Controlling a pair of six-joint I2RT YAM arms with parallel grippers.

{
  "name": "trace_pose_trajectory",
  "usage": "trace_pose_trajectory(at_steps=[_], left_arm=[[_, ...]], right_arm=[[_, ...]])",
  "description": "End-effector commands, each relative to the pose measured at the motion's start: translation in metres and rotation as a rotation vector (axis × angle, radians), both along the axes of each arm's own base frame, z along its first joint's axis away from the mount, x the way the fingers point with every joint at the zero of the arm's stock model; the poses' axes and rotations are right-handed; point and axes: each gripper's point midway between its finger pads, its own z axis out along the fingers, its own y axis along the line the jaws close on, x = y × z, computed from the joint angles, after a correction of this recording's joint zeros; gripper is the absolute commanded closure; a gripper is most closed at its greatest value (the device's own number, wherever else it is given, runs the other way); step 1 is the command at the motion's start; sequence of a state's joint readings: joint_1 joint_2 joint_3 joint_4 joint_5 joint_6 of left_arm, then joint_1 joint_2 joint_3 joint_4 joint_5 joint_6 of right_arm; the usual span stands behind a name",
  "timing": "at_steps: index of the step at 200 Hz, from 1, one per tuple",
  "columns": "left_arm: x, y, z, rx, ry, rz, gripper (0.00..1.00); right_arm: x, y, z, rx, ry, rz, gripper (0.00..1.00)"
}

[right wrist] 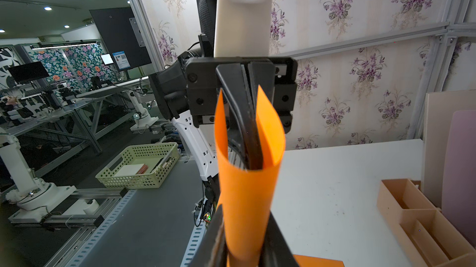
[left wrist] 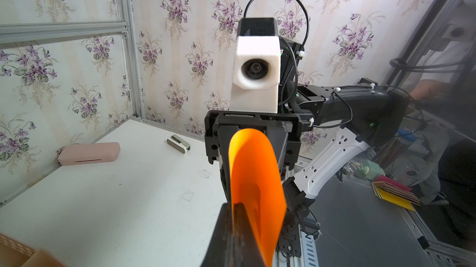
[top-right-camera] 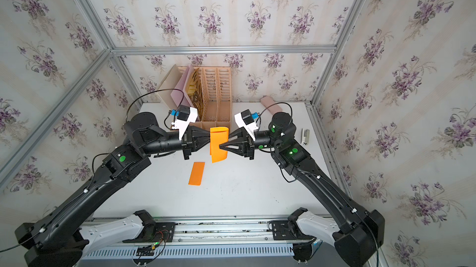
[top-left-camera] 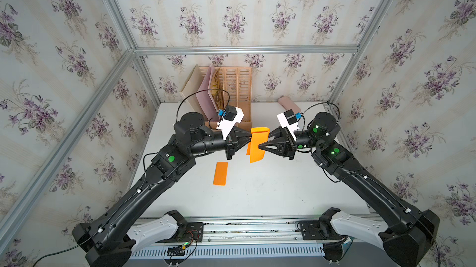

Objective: Fold the square paper along the opposite sides
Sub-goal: Fold the paper.

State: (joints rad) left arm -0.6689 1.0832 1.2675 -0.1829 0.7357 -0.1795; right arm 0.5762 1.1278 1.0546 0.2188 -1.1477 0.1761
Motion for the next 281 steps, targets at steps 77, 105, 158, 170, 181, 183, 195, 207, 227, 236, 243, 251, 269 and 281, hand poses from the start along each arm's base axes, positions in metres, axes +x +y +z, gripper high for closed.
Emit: trace_pose_trajectory(at_steps=[77, 105, 158, 170, 181, 183, 195, 207, 227, 236, 243, 251, 269, 281], left_arm=[[-0.0013, 0.0017, 0.0053, -0.011, -0.028, 0.003, 1.00], [-0.0012, 0.0020, 0.0054, -0.010, -0.029, 0.005, 1.00], [-0.0008, 0.0018, 0.0036, -0.008, -0.025, 0.006, 1.00], [-0.0008, 0.0018, 0.0039, -0.010, -0.025, 0.005, 1.00], [-0.0008, 0.0017, 0.0037, -0.010, -0.023, 0.005, 1.00], [-0.0010, 0.0016, 0.0036, -0.010, -0.023, 0.004, 1.00], [-0.0010, 0.0015, 0.0036, -0.010, -0.023, 0.004, 1.00], [-0.0010, 0.0015, 0.0040, -0.011, -0.026, 0.004, 1.00], [-0.0007, 0.0014, 0.0042, -0.011, -0.024, 0.005, 1.00], [-0.0007, 0.0013, 0.0041, -0.011, -0.025, 0.004, 1.00], [-0.0004, 0.0015, 0.0044, -0.012, -0.025, 0.005, 1.00], [-0.0007, 0.0013, 0.0042, -0.011, -0.025, 0.004, 1.00], [-0.0004, 0.0011, 0.0038, -0.011, -0.024, 0.004, 1.00], [-0.0003, 0.0010, 0.0036, -0.010, -0.024, 0.004, 1.00]], right_arm=[[0.0020, 0.0015, 0.0029, 0.010, -0.012, 0.002, 0.76], [0.0022, 0.0015, 0.0025, 0.010, -0.011, 0.001, 0.76], [0.0021, 0.0013, 0.0036, 0.013, -0.016, 0.002, 0.77], [0.0022, 0.0018, 0.0032, 0.012, -0.013, 0.003, 0.78], [0.0018, 0.0017, 0.0036, 0.012, -0.014, 0.005, 0.78], [0.0020, 0.0018, 0.0033, 0.012, -0.013, 0.004, 0.78], [0.0015, 0.0015, 0.0036, 0.012, -0.014, 0.005, 0.78], [0.0016, 0.0015, 0.0036, 0.012, -0.014, 0.004, 0.79], [0.0022, 0.0016, 0.0032, 0.011, -0.014, 0.004, 0.79], [0.0025, 0.0019, 0.0027, 0.011, -0.012, 0.004, 0.79], [0.0025, 0.0021, 0.0026, 0.010, -0.010, 0.005, 0.79], [0.0024, 0.0021, 0.0024, 0.009, -0.009, 0.007, 0.79], [0.0029, 0.0022, 0.0019, 0.009, -0.008, 0.006, 0.79], [0.0024, 0.0024, 0.0017, 0.008, -0.007, 0.008, 0.79]])
